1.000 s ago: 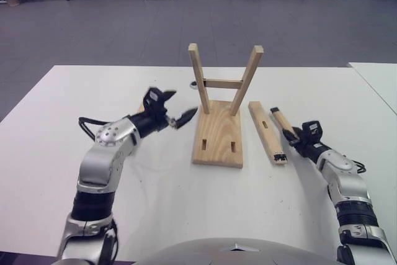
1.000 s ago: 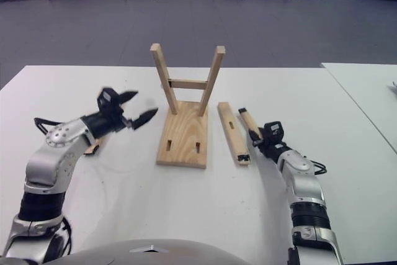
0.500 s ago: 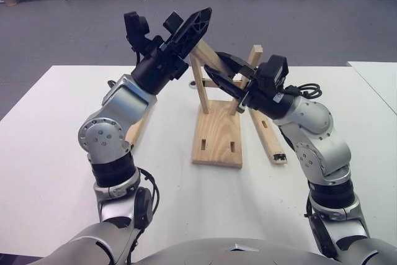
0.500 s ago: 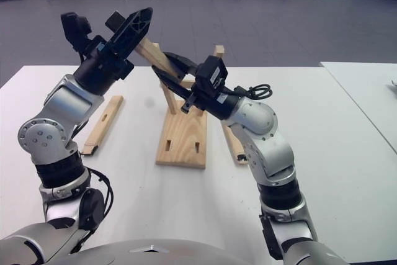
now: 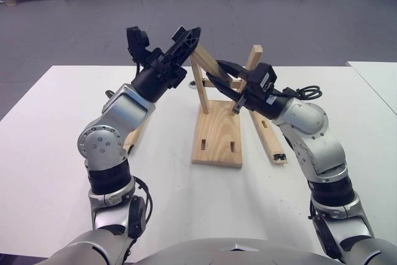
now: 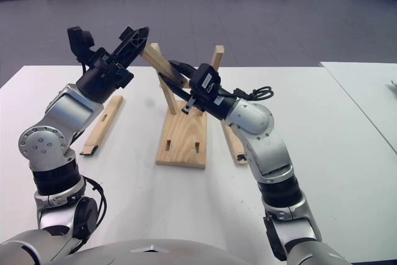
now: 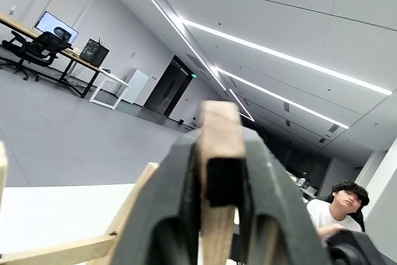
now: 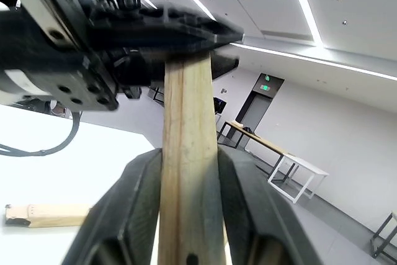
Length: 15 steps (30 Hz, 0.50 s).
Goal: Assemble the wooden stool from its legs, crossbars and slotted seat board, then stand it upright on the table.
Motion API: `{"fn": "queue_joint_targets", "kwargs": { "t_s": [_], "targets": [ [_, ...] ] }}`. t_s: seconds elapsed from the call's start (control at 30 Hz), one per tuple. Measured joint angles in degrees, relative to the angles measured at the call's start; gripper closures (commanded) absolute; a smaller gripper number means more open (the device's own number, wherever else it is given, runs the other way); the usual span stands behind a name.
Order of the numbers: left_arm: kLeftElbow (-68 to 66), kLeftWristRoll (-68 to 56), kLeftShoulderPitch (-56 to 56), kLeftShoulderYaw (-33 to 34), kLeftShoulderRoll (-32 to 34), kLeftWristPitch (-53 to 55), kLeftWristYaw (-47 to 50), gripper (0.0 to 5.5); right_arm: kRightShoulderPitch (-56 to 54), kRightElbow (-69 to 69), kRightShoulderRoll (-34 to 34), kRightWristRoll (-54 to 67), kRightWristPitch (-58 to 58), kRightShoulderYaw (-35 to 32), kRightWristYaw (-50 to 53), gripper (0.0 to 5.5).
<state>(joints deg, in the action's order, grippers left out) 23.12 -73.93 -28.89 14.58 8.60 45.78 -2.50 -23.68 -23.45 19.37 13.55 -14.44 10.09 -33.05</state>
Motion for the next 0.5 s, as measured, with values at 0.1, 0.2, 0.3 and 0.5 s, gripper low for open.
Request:
{"fn": "queue_joint_targets", "kwargs": {
  "t_s": [0.1,0.2,0.3,0.5],
  "targets": [
    [0.0,0.6,0.3,-0.8,0.7,-1.2,-0.6,5.09,0.0,0.1,-0.3,0.0,0.0,0.0,0.0,4.19],
    [-0.3,2.6,1.1,-1.6,1.5,-1.8,-1.1,5.09,0.0,0.3,-0.6,0.1,-0.1,0.1,-0.1,3.43],
    [-1.2,11.9,3.9,-2.5,7.9,-4.2,-5.2,5.09,1.9,1.4,0.8,-2.7,-0.1,1.8,-0.2,2.95],
    [-30.1,43.9,11.5,-4.6,25.2,-28.4,-18.0,5.09,13.1,17.6,4.5,-9.5,7.3,-1.8,4.2,1.98]
  ]
}}
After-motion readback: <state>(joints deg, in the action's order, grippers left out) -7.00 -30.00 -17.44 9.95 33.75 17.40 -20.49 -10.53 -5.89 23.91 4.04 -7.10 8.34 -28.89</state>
